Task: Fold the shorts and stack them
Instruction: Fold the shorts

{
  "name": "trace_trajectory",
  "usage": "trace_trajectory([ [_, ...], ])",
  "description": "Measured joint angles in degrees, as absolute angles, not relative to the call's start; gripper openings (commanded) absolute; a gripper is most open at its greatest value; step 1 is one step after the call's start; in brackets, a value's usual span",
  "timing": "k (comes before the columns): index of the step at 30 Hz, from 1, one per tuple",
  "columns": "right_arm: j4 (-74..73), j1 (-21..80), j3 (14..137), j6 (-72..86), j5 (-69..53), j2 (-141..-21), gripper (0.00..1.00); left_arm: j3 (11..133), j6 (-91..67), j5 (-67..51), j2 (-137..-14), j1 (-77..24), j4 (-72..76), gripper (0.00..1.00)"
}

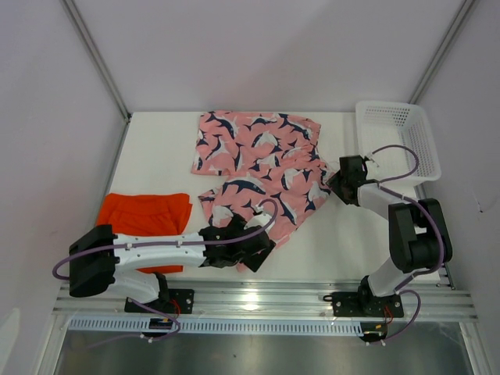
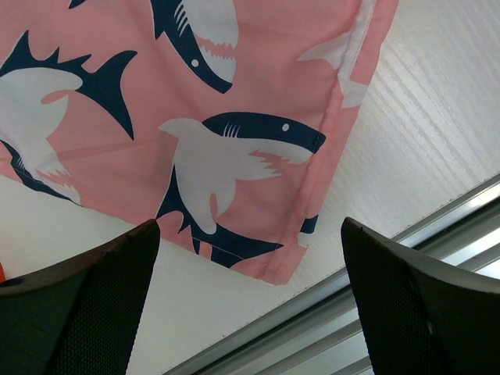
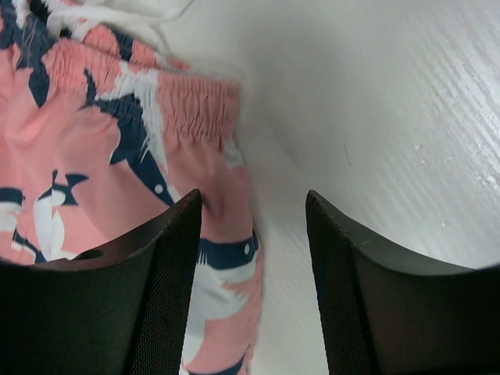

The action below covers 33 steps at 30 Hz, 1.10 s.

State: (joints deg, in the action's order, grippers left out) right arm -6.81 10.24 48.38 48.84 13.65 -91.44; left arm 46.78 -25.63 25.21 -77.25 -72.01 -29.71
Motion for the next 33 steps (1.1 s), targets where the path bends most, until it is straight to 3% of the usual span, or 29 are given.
trace_trajectory([
  [19, 1.5, 10.4, 55.4, 51.0, 18.5, -103.2, 0.51, 47.3, -25.5, 25.3, -79.2, -72.3, -28.5, 0.99],
  [24, 1.3, 10.7, 59.2, 50.9, 18.9, -106.5, 0.34, 47.3, -25.4, 25.0, -80.6, -72.6, -27.8, 0.99],
  [25, 1.3, 10.8, 60.0, 50.9, 18.9, -107.3, 0.21, 47.3, -25.4, 24.8, -81.0, -72.7, -27.7, 0.99],
  [27, 1.2, 11.0, 60.9, 50.5, 19.0, -108.1, 0.03, 47.3, -25.4, 24.6, -81.6, -73.0, -27.6, 0.99],
  [33, 1.0, 11.5, 60.4, 50.9, 19.2, -107.9, 0.00, 47.3, -25.0, 21.8, -82.7, -74.3, -26.7, 0.97],
])
